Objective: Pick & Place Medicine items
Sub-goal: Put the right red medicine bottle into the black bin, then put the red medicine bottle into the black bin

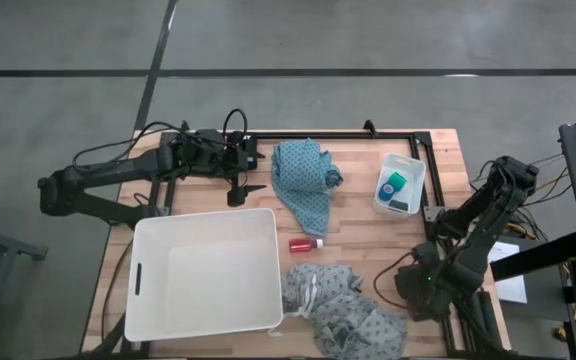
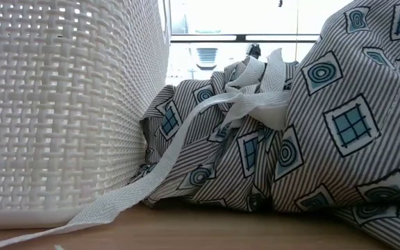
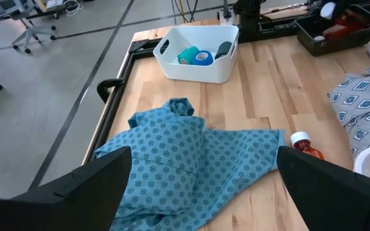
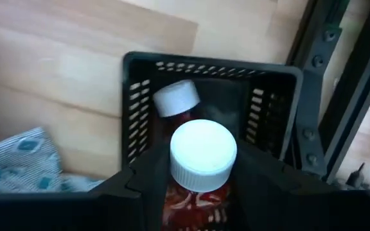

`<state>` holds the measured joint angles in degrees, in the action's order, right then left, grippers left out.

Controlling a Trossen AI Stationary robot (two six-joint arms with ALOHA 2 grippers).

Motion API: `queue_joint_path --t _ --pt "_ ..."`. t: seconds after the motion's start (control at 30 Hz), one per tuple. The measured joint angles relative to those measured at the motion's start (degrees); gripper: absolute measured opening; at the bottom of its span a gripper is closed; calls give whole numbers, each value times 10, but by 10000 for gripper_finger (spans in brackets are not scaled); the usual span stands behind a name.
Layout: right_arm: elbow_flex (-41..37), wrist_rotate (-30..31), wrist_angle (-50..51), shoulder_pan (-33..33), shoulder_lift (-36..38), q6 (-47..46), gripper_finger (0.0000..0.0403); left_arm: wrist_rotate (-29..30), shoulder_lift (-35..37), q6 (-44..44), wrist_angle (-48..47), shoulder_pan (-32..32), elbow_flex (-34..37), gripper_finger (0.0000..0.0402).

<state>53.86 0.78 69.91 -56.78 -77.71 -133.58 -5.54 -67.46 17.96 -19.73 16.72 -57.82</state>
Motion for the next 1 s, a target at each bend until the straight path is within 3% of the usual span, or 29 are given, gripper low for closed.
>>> queue_joint_path --t 0.53,1.0 --pt "-44 -25 -61 0 0 -7 158 0 0 0 0 0 0 393" --pt "-43 -27 -62 0 0 -29 216 0 0 0 0 0 0 393"
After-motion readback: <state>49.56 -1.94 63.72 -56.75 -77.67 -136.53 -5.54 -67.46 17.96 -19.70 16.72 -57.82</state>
